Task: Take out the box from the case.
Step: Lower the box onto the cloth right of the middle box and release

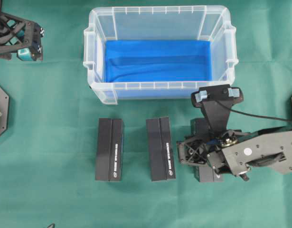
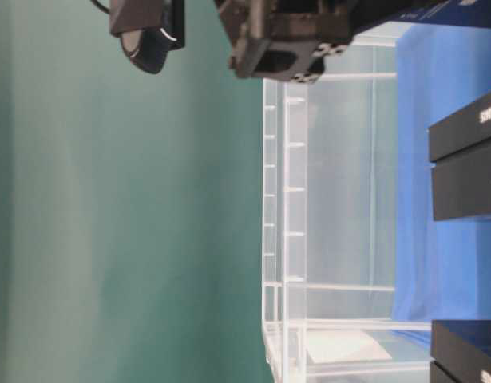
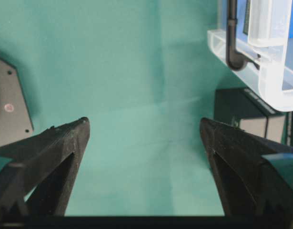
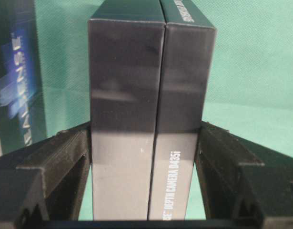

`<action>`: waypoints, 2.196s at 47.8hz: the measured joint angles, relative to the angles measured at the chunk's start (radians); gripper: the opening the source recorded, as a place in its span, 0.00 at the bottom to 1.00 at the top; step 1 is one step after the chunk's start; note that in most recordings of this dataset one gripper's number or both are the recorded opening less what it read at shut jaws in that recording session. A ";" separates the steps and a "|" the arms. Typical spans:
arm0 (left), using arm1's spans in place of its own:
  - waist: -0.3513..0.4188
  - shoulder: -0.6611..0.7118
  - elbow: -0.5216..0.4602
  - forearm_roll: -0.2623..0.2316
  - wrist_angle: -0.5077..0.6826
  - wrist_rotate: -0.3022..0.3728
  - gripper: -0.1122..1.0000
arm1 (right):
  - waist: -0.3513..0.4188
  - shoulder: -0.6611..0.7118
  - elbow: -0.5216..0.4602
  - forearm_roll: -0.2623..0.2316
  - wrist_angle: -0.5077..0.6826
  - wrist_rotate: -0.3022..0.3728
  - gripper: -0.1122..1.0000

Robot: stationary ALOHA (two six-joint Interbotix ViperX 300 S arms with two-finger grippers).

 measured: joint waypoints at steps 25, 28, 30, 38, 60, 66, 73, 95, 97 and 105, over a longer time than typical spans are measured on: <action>0.002 0.000 0.000 0.000 0.000 0.000 0.98 | -0.005 -0.002 0.015 -0.002 -0.029 0.000 0.68; 0.002 0.000 0.000 0.000 0.000 0.000 0.98 | -0.005 -0.003 0.020 -0.002 -0.034 -0.002 0.68; 0.002 0.000 0.000 0.000 0.000 0.000 0.98 | -0.005 -0.005 0.023 0.000 -0.037 -0.002 0.68; 0.002 -0.002 0.000 0.000 0.000 0.000 0.98 | -0.005 -0.014 0.029 -0.002 -0.048 -0.002 0.69; 0.002 -0.002 0.000 0.000 -0.002 0.000 0.98 | -0.005 -0.018 0.031 -0.005 -0.041 -0.005 0.94; 0.000 0.000 0.000 0.000 -0.003 0.000 0.98 | -0.008 -0.018 0.031 -0.005 -0.041 -0.005 0.94; 0.002 -0.002 0.000 0.000 -0.003 0.000 0.98 | -0.011 -0.028 0.018 -0.005 -0.038 -0.005 0.94; 0.002 0.000 0.000 0.000 -0.003 0.000 0.98 | -0.021 -0.126 -0.166 -0.008 0.169 -0.032 0.93; 0.002 0.000 0.000 0.000 -0.003 0.000 0.98 | -0.021 -0.129 -0.190 -0.008 0.193 -0.040 0.93; 0.000 -0.002 0.000 0.000 -0.002 0.000 0.98 | -0.023 -0.129 -0.278 -0.009 0.287 -0.074 0.93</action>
